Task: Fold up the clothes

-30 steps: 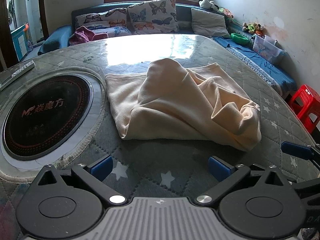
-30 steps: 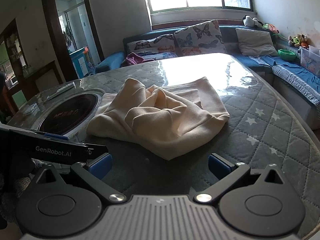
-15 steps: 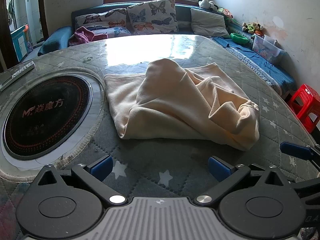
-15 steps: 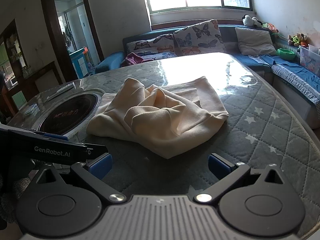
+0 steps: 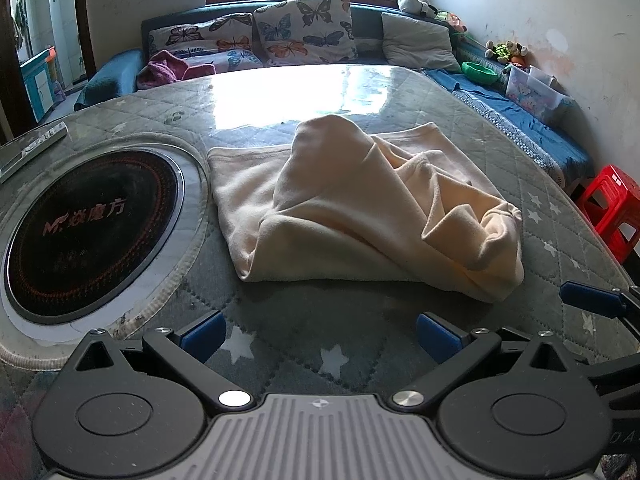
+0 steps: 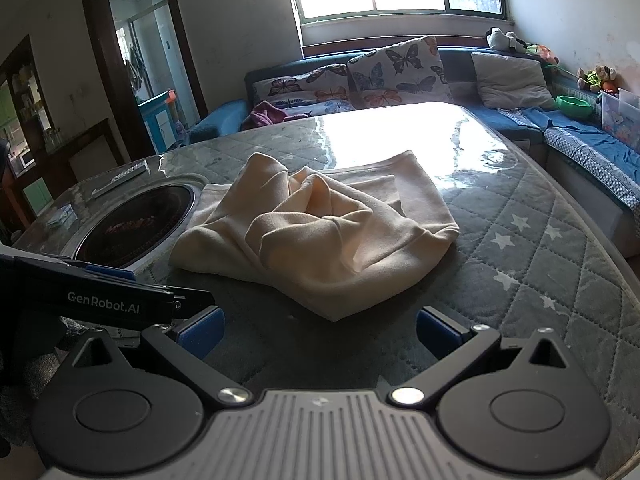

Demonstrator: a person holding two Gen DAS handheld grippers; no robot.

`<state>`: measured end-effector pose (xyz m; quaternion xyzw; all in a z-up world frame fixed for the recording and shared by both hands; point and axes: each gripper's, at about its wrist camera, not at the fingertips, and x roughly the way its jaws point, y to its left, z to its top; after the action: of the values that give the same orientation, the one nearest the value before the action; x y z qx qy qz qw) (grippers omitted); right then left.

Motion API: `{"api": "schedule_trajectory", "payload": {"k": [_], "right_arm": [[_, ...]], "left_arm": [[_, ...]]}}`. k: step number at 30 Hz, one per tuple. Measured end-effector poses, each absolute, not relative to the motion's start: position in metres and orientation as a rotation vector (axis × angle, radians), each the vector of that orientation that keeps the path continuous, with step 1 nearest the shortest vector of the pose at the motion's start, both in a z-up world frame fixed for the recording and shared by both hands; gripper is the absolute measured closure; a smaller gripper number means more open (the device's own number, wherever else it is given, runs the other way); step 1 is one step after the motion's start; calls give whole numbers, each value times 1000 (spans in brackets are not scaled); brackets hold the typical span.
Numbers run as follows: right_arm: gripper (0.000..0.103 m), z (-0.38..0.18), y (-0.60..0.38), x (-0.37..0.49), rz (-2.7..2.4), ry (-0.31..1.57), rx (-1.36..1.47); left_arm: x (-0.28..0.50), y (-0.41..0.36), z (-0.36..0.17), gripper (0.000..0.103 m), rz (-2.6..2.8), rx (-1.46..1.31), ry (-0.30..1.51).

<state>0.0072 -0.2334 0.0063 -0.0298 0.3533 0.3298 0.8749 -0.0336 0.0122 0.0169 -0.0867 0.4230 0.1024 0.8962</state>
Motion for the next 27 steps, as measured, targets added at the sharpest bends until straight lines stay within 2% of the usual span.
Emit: {"api": "schedule_trajectory", "payload": {"k": [27], "right_arm": [[0, 24, -213, 36, 762, 701, -82]], "left_arm": [[-7, 27, 39, 0, 216, -175, 842]]}}
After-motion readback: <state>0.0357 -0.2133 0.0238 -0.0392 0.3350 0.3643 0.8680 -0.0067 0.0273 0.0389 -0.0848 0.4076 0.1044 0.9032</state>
